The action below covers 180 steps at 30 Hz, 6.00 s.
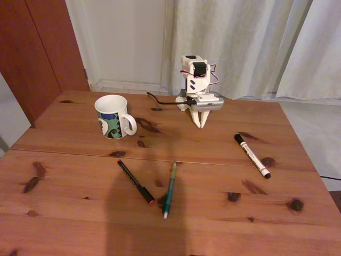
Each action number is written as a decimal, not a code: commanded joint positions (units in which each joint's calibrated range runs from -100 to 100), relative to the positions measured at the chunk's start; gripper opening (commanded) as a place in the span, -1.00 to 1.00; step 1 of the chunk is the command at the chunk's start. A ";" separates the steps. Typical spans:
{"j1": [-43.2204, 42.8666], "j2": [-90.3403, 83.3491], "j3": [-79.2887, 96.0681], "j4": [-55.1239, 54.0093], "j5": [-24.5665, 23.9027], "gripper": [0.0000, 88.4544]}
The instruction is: Clean up the desk and place the pens and markers into the cup
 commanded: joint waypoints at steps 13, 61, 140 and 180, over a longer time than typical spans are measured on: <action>-0.55 -0.02 0.41 0.40 0.13 -0.98; -0.63 0.15 0.50 0.83 0.29 -0.98; -19.29 89.68 -70.10 -9.15 -3.11 -0.98; -20.58 94.65 -68.48 -22.65 -6.05 -0.72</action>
